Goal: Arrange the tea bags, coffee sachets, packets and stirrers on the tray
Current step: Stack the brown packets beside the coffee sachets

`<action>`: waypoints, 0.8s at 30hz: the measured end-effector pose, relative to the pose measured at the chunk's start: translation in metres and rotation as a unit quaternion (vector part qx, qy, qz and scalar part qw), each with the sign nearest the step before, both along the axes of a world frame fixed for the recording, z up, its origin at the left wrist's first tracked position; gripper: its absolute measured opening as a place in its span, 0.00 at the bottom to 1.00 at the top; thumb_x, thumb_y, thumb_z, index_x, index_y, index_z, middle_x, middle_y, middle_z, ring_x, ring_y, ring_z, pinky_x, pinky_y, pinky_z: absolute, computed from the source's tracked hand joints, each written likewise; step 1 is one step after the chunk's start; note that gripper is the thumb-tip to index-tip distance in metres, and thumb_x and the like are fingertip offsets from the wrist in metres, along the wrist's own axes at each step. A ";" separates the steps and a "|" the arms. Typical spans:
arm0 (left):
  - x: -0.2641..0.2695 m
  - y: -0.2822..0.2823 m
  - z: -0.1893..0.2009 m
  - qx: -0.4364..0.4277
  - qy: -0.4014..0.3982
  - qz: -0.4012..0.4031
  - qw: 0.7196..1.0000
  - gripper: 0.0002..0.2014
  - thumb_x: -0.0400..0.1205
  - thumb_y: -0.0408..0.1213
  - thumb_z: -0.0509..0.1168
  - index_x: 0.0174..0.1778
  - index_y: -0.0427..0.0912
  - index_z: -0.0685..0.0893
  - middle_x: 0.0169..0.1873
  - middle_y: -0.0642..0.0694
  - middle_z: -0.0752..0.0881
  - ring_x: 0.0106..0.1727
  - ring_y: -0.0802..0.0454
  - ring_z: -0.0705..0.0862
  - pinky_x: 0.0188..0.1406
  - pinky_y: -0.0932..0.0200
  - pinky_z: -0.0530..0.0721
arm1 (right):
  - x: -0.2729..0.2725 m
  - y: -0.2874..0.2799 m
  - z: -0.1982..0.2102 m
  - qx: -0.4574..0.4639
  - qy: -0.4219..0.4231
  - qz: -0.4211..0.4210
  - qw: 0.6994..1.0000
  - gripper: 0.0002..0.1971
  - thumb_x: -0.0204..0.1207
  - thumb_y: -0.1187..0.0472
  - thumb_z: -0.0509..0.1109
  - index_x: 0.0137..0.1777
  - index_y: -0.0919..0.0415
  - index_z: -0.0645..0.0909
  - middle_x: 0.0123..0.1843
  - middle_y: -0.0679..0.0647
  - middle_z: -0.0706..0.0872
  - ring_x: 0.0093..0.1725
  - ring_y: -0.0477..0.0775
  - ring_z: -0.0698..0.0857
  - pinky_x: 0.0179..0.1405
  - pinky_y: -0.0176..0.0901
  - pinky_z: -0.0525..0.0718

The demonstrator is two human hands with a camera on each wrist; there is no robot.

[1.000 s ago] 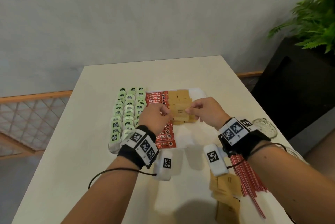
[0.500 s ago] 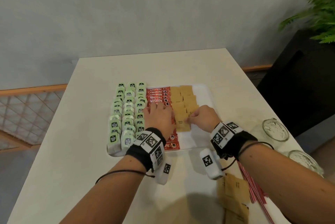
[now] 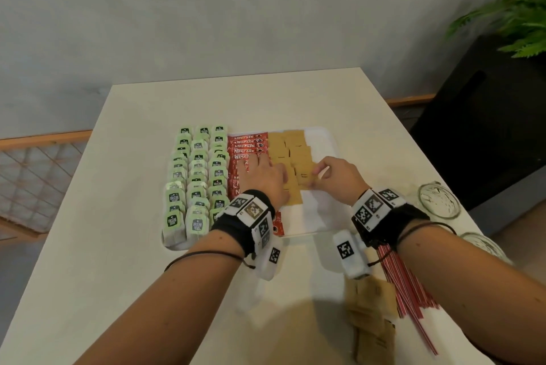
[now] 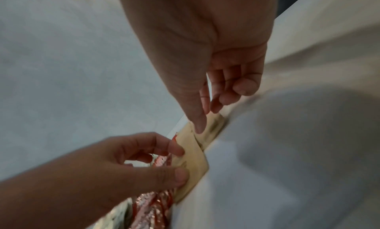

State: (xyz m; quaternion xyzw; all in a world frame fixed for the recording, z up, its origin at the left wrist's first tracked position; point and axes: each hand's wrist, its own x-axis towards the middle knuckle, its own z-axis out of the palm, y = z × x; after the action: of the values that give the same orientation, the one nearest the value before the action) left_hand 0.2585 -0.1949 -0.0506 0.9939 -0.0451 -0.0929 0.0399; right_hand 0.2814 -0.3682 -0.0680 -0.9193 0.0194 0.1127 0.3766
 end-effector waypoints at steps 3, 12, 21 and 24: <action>-0.009 -0.008 0.006 0.009 -0.021 -0.013 1.000 0.18 0.77 0.54 0.68 0.62 0.55 0.81 0.69 0.45 0.73 0.74 0.40 0.65 0.77 0.37 0.56 | -0.018 -0.019 0.018 0.011 -0.018 0.004 1.000 0.15 0.66 0.53 0.83 0.48 0.55 0.83 0.35 0.50 0.83 0.36 0.46 0.81 0.35 0.36 0.75; -0.087 -0.045 0.018 -0.035 -0.014 -0.124 0.992 0.19 0.78 0.57 0.67 0.64 0.58 0.80 0.66 0.50 0.78 0.71 0.44 0.71 0.74 0.41 0.61 | -0.109 -0.087 0.038 -0.011 0.003 0.032 0.999 0.12 0.66 0.53 0.83 0.47 0.47 0.87 0.39 0.47 0.88 0.38 0.44 0.84 0.41 0.38 0.78; -0.127 -0.080 -0.001 -0.152 0.212 -0.178 0.949 0.40 0.70 0.44 0.80 0.77 0.51 0.69 0.63 0.46 0.78 0.53 0.50 0.79 0.54 0.57 0.78 | -0.167 -0.099 0.015 -0.093 0.058 0.158 0.981 0.28 0.65 0.60 0.84 0.65 0.51 0.80 0.60 0.45 0.81 0.55 0.41 0.79 0.53 0.34 0.79; -0.130 -0.087 -0.005 -0.136 0.193 -0.147 0.960 0.41 0.70 0.47 0.80 0.77 0.48 0.69 0.66 0.44 0.75 0.63 0.46 0.80 0.64 0.50 0.80 | -0.172 -0.093 0.008 -0.109 0.056 0.136 0.983 0.27 0.62 0.58 0.85 0.61 0.52 0.79 0.56 0.46 0.82 0.53 0.46 0.82 0.45 0.36 0.81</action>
State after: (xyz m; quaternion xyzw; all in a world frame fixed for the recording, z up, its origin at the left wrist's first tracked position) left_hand 0.1286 -0.2824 -0.0555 0.9246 -0.1945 -0.2808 0.1686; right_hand 0.1093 -0.4611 -0.0595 -0.9410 -0.0730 0.2117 0.2537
